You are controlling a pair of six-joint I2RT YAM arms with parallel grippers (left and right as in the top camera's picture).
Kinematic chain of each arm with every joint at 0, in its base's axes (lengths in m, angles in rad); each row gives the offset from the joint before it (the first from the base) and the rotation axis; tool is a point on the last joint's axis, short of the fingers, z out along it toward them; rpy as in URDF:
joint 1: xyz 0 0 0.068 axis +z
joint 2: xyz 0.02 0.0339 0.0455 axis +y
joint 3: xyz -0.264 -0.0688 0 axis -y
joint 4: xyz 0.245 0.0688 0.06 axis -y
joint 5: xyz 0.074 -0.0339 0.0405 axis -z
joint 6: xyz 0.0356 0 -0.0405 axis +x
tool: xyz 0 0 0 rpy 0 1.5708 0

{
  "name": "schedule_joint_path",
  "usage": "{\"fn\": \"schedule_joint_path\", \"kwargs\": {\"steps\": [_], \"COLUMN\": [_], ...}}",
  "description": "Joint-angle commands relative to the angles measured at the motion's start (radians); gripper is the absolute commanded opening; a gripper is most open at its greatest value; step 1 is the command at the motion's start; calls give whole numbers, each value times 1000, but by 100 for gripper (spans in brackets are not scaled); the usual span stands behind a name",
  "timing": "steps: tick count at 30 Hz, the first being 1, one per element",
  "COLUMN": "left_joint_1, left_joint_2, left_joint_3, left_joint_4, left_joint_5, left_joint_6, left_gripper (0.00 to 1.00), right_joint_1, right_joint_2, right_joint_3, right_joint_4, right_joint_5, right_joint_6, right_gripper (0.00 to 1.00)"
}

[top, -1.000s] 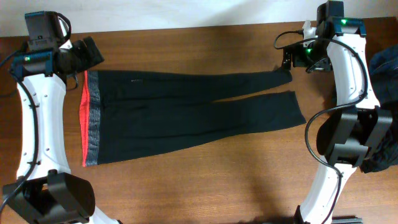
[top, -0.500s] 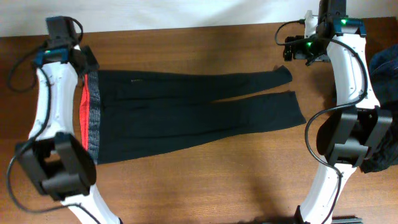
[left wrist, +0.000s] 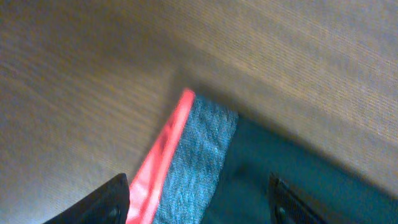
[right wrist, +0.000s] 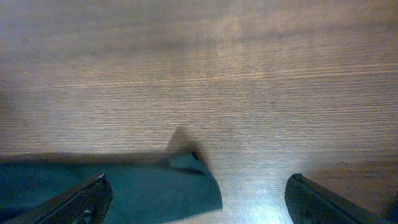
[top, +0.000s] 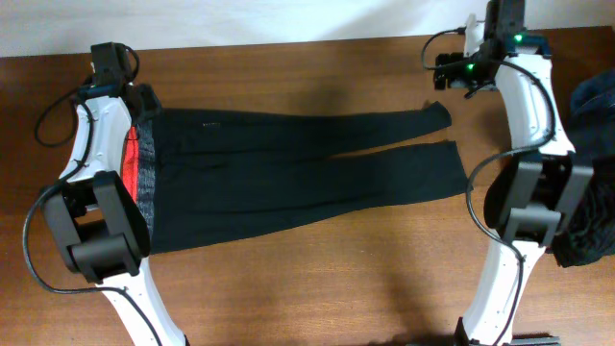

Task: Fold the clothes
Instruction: 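Lower both grippers onto the top edge at waistband and leg ends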

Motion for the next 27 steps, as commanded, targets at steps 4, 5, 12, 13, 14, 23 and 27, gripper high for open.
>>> {"fn": "schedule_joint_path", "kwargs": {"steps": [4, 5, 12, 13, 14, 23, 27], "left_joint_1": [15, 15, 15, 15, 15, 15, 15], "left_joint_2": [37, 42, 97, 101, 109, 132, 132], "left_joint_3": [-1, -1, -1, -1, -1, -1, -1], "left_joint_4": [85, 95, 134, 139, 143, 161, 165], "left_joint_5": [-10, -10, 0, 1, 0, 0, 1], "left_joint_6": [6, 6, 6, 6, 6, 6, 6], "left_gripper": [70, 69, 69, 69, 69, 69, 69], "right_joint_1": [14, 15, 16, 18, 19, 39, 47], "right_joint_2": [84, 91, 142, 145, 149, 185, 192], "right_joint_3": [4, 4, 4, 4, 4, 3, 3], "right_joint_4": [51, 60, 91, 94, 96, 82, 53], "right_joint_5": [-1, -1, 1, 1, 1, 2, 5], "right_joint_6": [-14, -14, -18, -18, -18, -17, -17], "right_gripper": [94, 94, 94, 94, 94, 94, 93]}}
